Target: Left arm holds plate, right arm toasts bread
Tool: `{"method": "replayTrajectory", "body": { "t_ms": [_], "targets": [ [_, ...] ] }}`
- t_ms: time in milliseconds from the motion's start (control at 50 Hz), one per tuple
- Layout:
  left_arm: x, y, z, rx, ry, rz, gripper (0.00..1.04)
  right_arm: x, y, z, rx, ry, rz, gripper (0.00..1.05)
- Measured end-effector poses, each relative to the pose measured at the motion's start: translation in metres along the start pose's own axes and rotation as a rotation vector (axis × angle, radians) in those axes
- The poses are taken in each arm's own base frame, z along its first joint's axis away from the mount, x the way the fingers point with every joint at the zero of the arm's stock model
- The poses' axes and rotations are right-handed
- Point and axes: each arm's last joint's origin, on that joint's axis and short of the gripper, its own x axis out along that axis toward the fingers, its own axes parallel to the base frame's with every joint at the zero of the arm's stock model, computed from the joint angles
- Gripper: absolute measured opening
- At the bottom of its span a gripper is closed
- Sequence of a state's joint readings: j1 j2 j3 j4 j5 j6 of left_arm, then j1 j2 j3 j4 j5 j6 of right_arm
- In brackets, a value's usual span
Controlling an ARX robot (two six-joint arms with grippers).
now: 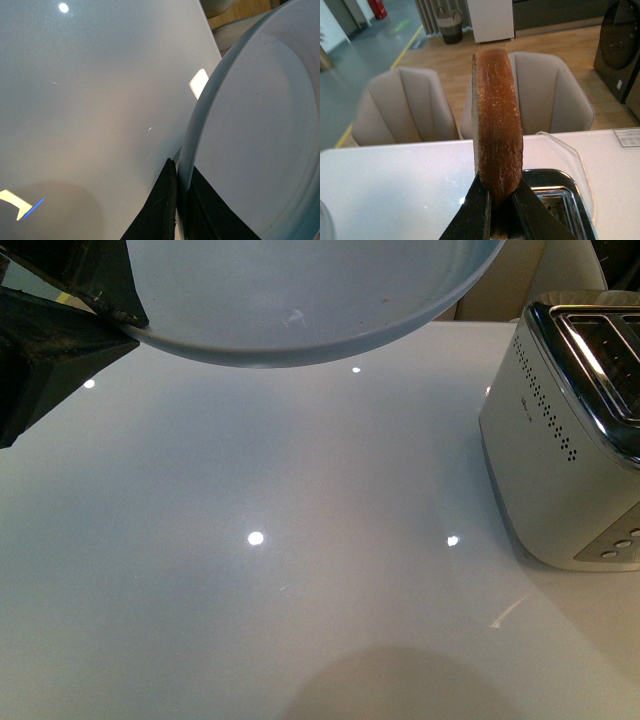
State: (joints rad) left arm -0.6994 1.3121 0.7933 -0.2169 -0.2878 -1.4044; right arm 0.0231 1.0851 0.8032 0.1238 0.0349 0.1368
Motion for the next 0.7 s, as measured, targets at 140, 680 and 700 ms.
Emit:
{"method": "replayTrajectory", "body": {
  "t_ms": [140,680,700],
  "targets": [
    [0.0,0.0,0.0,0.0,0.0,0.0,0.03,0.016,-0.001,-0.019,-0.095,0.068,-0.029,0.03],
    [0.0,0.0,0.0,0.0,0.0,0.0,0.03,0.038,-0.006,-0.054,-0.193,0.22,-0.105,0.03],
    [0.0,0.0,0.0,0.0,0.0,0.0,0.03,0.038,-0.007,-0.055,-0.193,0.222,-0.106,0.03]
  ]
}}
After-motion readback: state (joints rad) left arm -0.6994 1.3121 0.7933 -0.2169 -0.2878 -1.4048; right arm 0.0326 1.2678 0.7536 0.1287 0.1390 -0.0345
